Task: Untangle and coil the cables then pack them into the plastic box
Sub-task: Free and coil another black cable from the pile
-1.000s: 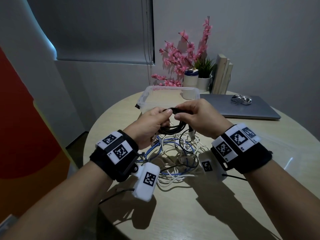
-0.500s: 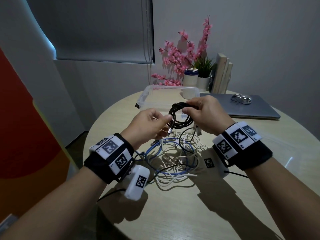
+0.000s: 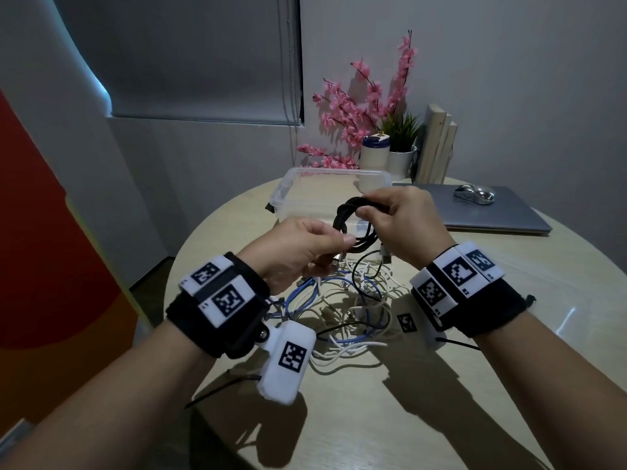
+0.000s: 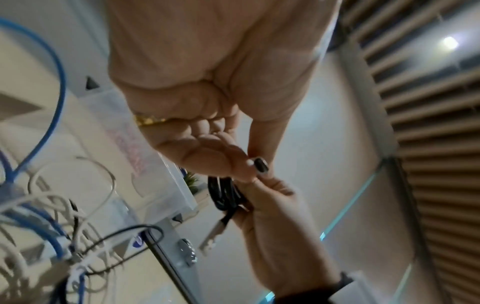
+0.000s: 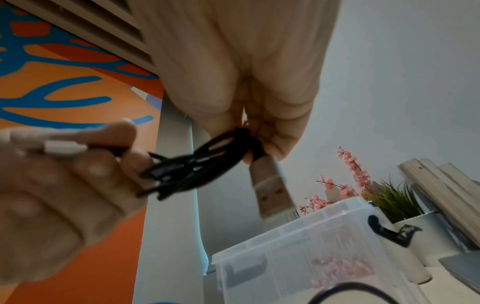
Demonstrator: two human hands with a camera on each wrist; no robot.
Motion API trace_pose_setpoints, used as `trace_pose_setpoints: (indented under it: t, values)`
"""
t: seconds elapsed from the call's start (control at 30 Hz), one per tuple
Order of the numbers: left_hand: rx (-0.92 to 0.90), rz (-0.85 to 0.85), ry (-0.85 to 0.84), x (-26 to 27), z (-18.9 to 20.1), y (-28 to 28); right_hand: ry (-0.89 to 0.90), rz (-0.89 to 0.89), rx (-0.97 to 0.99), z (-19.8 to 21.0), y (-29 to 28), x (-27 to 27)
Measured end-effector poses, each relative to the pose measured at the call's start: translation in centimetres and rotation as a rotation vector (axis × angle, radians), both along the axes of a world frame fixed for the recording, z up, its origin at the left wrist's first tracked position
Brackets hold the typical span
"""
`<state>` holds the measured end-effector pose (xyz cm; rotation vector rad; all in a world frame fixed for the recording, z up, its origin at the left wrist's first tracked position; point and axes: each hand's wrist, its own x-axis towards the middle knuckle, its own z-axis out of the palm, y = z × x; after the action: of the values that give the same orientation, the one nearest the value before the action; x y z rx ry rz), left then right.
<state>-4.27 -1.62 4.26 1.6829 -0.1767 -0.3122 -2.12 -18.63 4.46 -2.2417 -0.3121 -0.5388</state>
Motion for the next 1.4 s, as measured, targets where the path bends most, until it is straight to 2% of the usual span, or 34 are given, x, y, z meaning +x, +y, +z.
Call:
trace_pose_setpoints:
  t: [0.1,0.2,0.27,0.4,0.43,0.5,0.53,0.6,0.7,0.83,0.9,1.0,1.07,1.23,1.3,1.4]
  values:
    - [-0.115,-0.053,0.011,0.2,0.5,0.9,-0.024,0.022,-0.016,0.0,-0.3,0.0]
    - [-0.101,-0.046,-0.050,0.3,0.7,1.7,-0.001,0.053,-0.031,0.1,-0.4,0.0]
    - [0.048,-0.026,-0.173,0.4,0.6,2.0,0.057,0.080,0.030,0.2,-0.5,0.1]
    - [0.560,0.108,-0.583,1.0,0.3,2.6,0.170,0.166,0.273,0.2,-0.4,0.3]
    - [0.638,0.135,-0.668,1.0,0.4,2.6,0.186,0.186,0.328,0.2,-0.3,0.3]
    - [0.639,0.186,-0.752,1.2,0.0,2.3,0.206,0.218,0.413,0.2,-0.2,0.2]
    - [0.586,0.216,-0.731,1.4,-0.3,2.2,0.211,0.230,0.441,0.2,-0.2,0.2]
    - [0.390,0.241,-0.562,1.6,-0.7,1.9,0.202,0.238,0.467,0.1,-0.1,0.1]
    - [0.075,0.191,-0.344,1.0,-0.7,1.2,0.151,0.224,0.487,0.0,0.2,0.1]
    - [-0.175,0.190,-0.202,0.6,-0.4,0.7,0.111,0.219,0.495,-0.3,0.4,0.1]
    - [-0.235,0.203,-0.146,0.8,-0.4,1.0,0.123,0.214,0.500,-0.3,0.5,0.2]
    - [-0.132,0.232,-0.155,1.1,-0.6,1.0,0.082,0.168,0.415,-0.5,0.4,0.8]
    - [0.029,0.270,-0.209,1.4,-0.9,0.7,0.049,0.153,0.343,-0.6,0.5,0.9]
    - [0.403,0.300,-0.407,1.6,-1.8,0.6,0.017,0.178,0.333,-0.4,1.1,0.7]
    - [0.416,0.307,-0.425,1.5,-1.9,0.5,0.011,0.179,0.296,-0.3,1.1,0.8]
    - [0.199,0.310,-0.260,1.2,-1.9,0.4,-0.020,0.161,0.205,-0.2,1.1,1.0]
